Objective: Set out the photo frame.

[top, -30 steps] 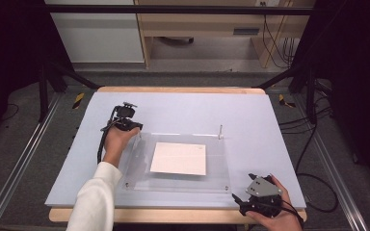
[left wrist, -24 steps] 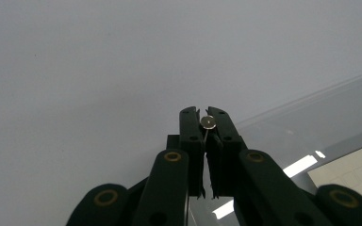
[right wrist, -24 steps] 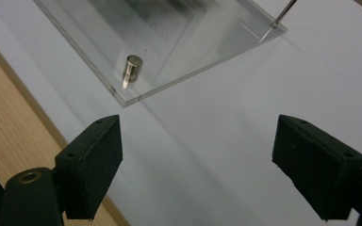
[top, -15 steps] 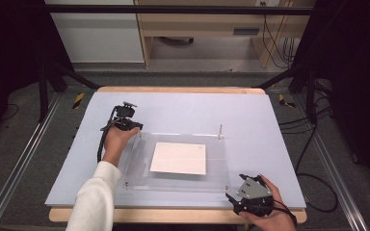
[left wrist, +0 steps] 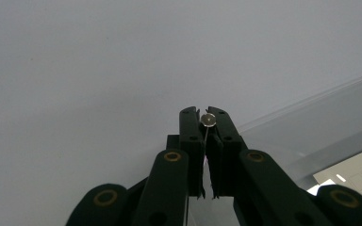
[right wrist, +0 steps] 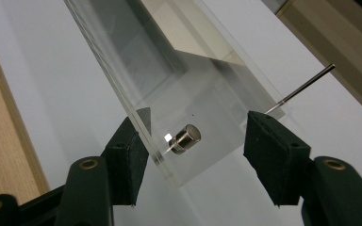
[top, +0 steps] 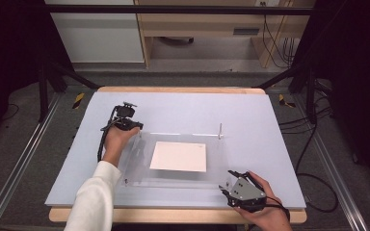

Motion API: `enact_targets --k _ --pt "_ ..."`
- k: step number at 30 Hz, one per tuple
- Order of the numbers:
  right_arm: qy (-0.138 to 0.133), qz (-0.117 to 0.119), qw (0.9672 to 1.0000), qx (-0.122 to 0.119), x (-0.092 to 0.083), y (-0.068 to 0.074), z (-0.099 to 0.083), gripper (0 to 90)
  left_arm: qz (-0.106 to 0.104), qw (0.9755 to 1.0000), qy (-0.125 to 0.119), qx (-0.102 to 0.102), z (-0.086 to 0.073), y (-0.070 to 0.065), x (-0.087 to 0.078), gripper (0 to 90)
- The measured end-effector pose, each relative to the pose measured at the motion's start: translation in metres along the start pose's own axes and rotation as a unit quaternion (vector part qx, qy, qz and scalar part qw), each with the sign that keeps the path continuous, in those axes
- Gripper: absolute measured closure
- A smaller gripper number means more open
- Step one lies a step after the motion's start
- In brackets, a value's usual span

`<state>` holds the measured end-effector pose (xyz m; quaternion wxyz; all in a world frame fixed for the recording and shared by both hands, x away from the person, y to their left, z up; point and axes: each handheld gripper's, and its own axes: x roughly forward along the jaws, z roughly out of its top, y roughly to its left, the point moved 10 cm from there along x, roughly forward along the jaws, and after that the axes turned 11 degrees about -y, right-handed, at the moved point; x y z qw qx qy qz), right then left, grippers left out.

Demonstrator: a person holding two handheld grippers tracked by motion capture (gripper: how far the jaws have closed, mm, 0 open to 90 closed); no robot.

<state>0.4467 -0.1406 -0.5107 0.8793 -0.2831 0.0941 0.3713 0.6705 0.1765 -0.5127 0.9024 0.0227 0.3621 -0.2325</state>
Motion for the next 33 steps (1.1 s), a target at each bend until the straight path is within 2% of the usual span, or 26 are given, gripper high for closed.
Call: enact_targets --k 7,11,12,13,14,15,17,19,20,21,22,24,25,26,27,28,29,30,32,33 --pt "-0.008 0.005 0.9999 -0.002 0.000 0.000 0.003 45.2 -0.001 1.0000 -0.001 0.006 0.000 0.000 0.000 84.6" --pt "-0.013 0.007 0.9999 -0.003 0.001 0.001 0.005 46.5 0.001 0.9999 -0.010 0.007 0.000 0.000 -0.001 83.9" --pt "-0.012 0.007 0.9999 -0.004 0.001 0.001 0.006 46.5 0.005 0.9998 -0.016 0.014 0.000 0.000 -0.001 83.5" --pt "-0.010 0.008 0.9999 -0.005 0.002 0.001 0.005 46.5 0.010 0.9995 -0.020 0.024 0.000 0.001 -0.002 78.9" --pt "-0.010 0.008 0.9999 -0.005 0.002 0.001 0.005 46.5 0.013 0.9992 -0.027 0.025 0.000 0.001 -0.003 78.9" --pt "-0.010 0.008 0.9999 -0.006 0.002 0.001 0.005 46.5 0.017 0.9985 -0.040 0.032 0.003 0.003 -0.005 75.5" --pt "-0.009 0.008 0.9999 -0.005 0.002 0.001 0.005 46.4 0.018 0.9969 -0.069 0.032 0.008 0.003 -0.014 66.2" --pt "-0.011 0.008 0.9999 -0.003 0.001 0.000 0.006 46.6 0.011 0.9942 -0.100 0.036 0.013 0.002 -0.028 58.8" --pt "-0.011 0.006 0.9999 0.000 0.001 0.000 0.006 46.6 0.006 0.9915 -0.125 0.037 0.014 0.003 -0.044 55.1" --pt "-0.012 0.006 0.9999 0.001 0.001 -0.001 0.007 46.6 0.006 0.9897 -0.138 0.035 0.014 0.003 -0.053 50.4" --pt "-0.014 0.006 0.9999 0.003 0.001 -0.001 0.007 46.6 0.006 0.9897 -0.138 0.035 0.014 0.003 -0.053 47.3" --pt "-0.013 0.005 0.9999 0.005 0.001 -0.001 0.007 46.8 0.009 0.9861 -0.158 0.050 0.011 0.006 -0.071 44.8" --pt "-0.012 0.005 0.9999 0.004 0.001 -0.001 0.008 46.9 0.003 0.9822 -0.180 0.054 0.005 0.007 -0.088 37.5" --pt "-0.012 0.005 0.9999 0.004 0.001 -0.001 0.008 46.9 0.003 0.9822 -0.180 0.054 0.005 0.007 -0.088 34.7" --pt "-0.014 0.003 0.9999 0.007 0.000 -0.001 0.010 48.1 -0.005 0.9805 -0.189 0.055 0.000 0.007 -0.096 32.4" --pt "-0.018 0.003 0.9998 0.009 -0.001 -0.002 0.011 48.6 -0.016 0.9770 -0.206 0.054 -0.008 0.006 -0.110 28.4" --pt "-0.022 0.004 0.9997 0.014 -0.002 -0.002 0.013 48.9 -0.016 0.9770 -0.206 0.054 -0.008 0.006 -0.110 24.8" --pt "-0.022 0.004 0.9997 0.014 -0.002 -0.002 0.013 48.9 -0.021 0.9753 -0.212 0.058 -0.014 0.005 -0.115 24.8" --pt "-0.028 0.003 0.9994 0.022 -0.002 -0.005 0.017 49.6 -0.013 0.9726 -0.222 0.069 -0.024 0.005 -0.127 18.5" --pt "-0.029 0.003 0.9993 0.024 -0.003 -0.005 0.017 49.6 -0.019 0.9719 -0.223 0.072 -0.026 0.004 -0.130 15.9"
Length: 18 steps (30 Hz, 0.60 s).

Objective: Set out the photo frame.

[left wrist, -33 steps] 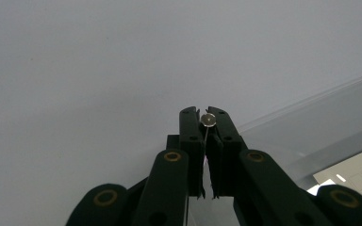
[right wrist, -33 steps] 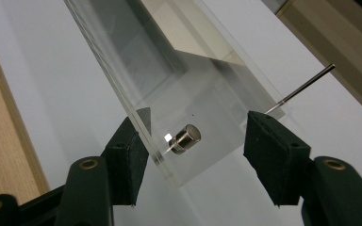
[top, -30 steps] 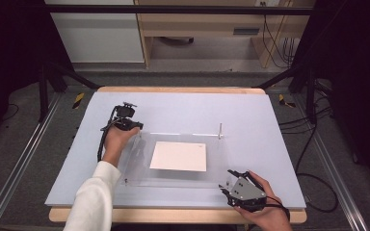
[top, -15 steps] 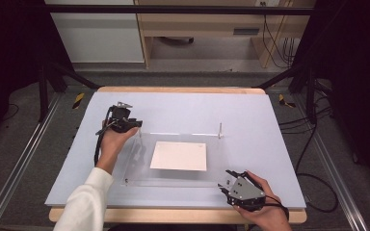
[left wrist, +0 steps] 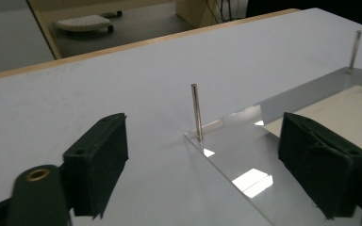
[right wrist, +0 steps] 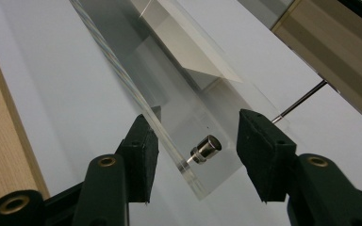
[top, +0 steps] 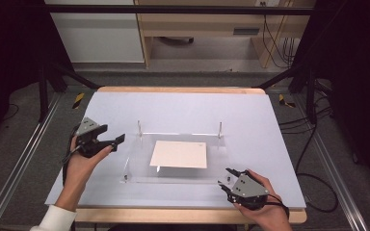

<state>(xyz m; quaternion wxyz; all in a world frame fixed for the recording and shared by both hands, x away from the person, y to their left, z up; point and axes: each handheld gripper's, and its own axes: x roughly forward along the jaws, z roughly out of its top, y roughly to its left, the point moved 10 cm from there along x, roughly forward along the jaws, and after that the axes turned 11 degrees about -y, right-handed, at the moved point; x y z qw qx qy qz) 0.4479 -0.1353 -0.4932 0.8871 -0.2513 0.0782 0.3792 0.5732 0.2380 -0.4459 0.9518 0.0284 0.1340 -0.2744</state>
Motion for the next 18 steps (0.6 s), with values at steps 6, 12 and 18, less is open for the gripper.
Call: enact_targets --k 6,12,18 --pt "-0.002 -0.008 1.0000 0.000 -0.001 -0.003 0.005 51.8 -0.028 0.9989 -0.011 0.036 0.000 -0.010 -0.028 10.8" --pt "-0.005 -0.008 0.9999 0.005 -0.002 -0.007 0.010 53.1 -0.054 0.9958 -0.021 0.071 -0.003 -0.028 -0.046 10.9" --pt "-0.003 -0.009 0.9999 0.011 -0.002 -0.010 0.014 53.7 -0.063 0.9939 -0.039 0.082 0.005 -0.036 -0.055 10.8"
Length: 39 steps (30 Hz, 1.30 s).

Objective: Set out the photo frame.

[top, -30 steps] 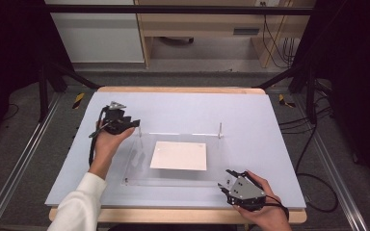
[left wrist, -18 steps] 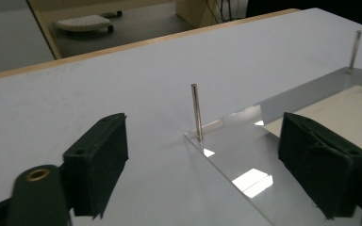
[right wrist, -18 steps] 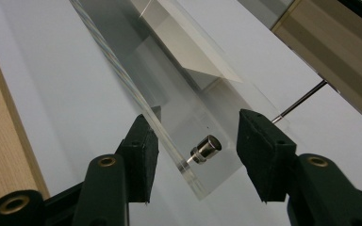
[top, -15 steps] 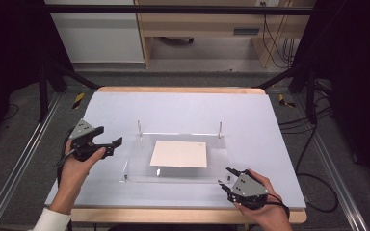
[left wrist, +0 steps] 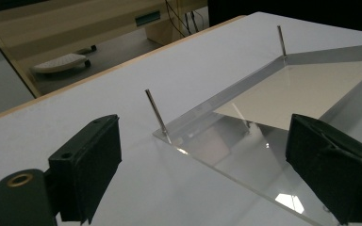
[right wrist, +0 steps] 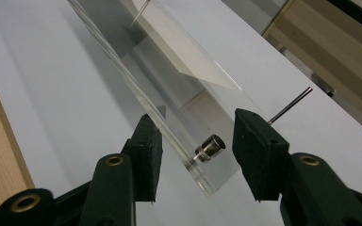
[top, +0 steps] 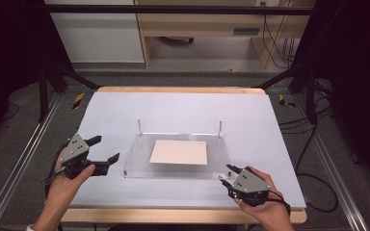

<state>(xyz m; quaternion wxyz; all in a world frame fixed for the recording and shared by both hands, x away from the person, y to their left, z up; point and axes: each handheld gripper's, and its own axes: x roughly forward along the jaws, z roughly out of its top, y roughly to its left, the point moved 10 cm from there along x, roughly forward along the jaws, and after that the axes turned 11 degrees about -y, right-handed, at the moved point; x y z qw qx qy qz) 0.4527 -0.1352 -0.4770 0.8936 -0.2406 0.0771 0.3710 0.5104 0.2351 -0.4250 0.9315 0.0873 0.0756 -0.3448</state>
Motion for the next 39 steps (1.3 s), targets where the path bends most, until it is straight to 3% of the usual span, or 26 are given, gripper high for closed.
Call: enact_targets --k 9,17,26,32,37,39 --pt "0.002 0.006 0.9996 0.027 0.000 -0.010 0.011 53.7 -0.013 0.9996 -0.023 0.011 0.021 -0.006 -0.010 10.9" --pt "0.010 0.014 0.9990 0.042 0.002 -0.020 0.022 55.0 -0.036 0.9981 -0.030 0.042 0.043 -0.019 -0.017 13.3" --pt "0.006 0.023 0.9970 0.073 0.005 -0.035 0.037 56.4 -0.052 0.9955 -0.013 0.078 0.055 -0.034 -0.014 14.3" --pt "0.012 0.031 0.9963 0.080 0.007 -0.040 0.041 56.8 -0.056 0.9937 -0.005 0.097 0.060 -0.039 -0.009 14.2" --pt "0.012 0.036 0.9961 0.080 0.010 -0.041 0.044 57.1 -0.056 0.9910 0.003 0.122 0.060 -0.044 -0.007 15.4" --pt "0.011 0.037 0.9960 0.080 0.011 -0.040 0.045 57.1 -0.056 0.9888 0.012 0.138 0.056 -0.047 -0.005 18.0"
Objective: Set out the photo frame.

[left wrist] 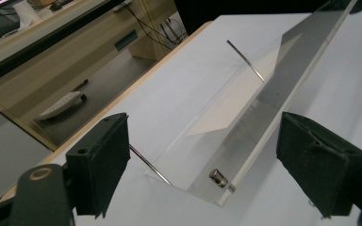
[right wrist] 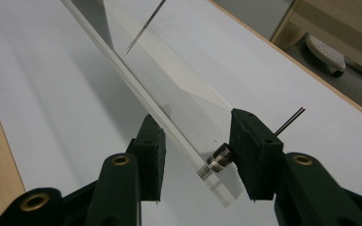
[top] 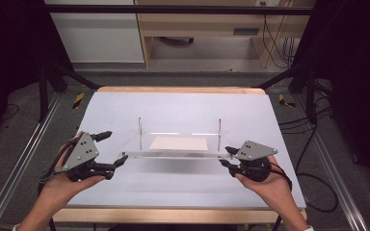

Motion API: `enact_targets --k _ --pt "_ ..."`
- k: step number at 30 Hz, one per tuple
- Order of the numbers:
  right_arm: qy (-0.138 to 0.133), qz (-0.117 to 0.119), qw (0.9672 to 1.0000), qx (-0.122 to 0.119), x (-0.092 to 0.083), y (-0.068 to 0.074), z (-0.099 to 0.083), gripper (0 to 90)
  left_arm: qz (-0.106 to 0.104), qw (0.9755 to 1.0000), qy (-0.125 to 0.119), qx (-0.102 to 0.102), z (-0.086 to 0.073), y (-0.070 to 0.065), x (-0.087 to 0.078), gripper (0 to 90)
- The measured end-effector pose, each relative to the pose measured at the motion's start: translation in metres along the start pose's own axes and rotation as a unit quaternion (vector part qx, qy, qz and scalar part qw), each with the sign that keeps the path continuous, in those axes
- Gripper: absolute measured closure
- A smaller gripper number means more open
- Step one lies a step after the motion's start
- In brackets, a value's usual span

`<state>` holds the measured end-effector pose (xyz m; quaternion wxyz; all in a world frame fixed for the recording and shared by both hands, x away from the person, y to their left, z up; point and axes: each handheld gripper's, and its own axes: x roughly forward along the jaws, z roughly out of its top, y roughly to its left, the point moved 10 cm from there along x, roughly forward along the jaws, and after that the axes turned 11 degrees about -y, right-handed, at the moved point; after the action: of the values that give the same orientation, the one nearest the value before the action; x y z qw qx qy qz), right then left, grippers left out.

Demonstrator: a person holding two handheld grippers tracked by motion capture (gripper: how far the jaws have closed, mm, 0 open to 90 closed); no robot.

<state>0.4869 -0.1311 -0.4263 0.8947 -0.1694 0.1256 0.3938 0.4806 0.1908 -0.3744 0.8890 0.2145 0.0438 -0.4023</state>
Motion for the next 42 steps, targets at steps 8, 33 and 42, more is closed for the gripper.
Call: enact_targets --k 8,33,42 --pt "-0.001 0.001 1.0000 0.004 0.003 -0.001 0.003 57.3 -0.008 0.9977 0.023 0.064 -0.004 -0.014 0.010 30.3" --pt "0.002 0.008 0.9998 0.018 0.006 -0.008 0.011 57.5 -0.033 0.9912 0.053 0.117 -0.016 -0.028 0.049 67.3" --pt "0.001 0.007 0.9998 0.017 0.006 -0.009 0.012 57.5 -0.032 0.9903 0.059 0.122 -0.016 -0.026 0.050 69.0"
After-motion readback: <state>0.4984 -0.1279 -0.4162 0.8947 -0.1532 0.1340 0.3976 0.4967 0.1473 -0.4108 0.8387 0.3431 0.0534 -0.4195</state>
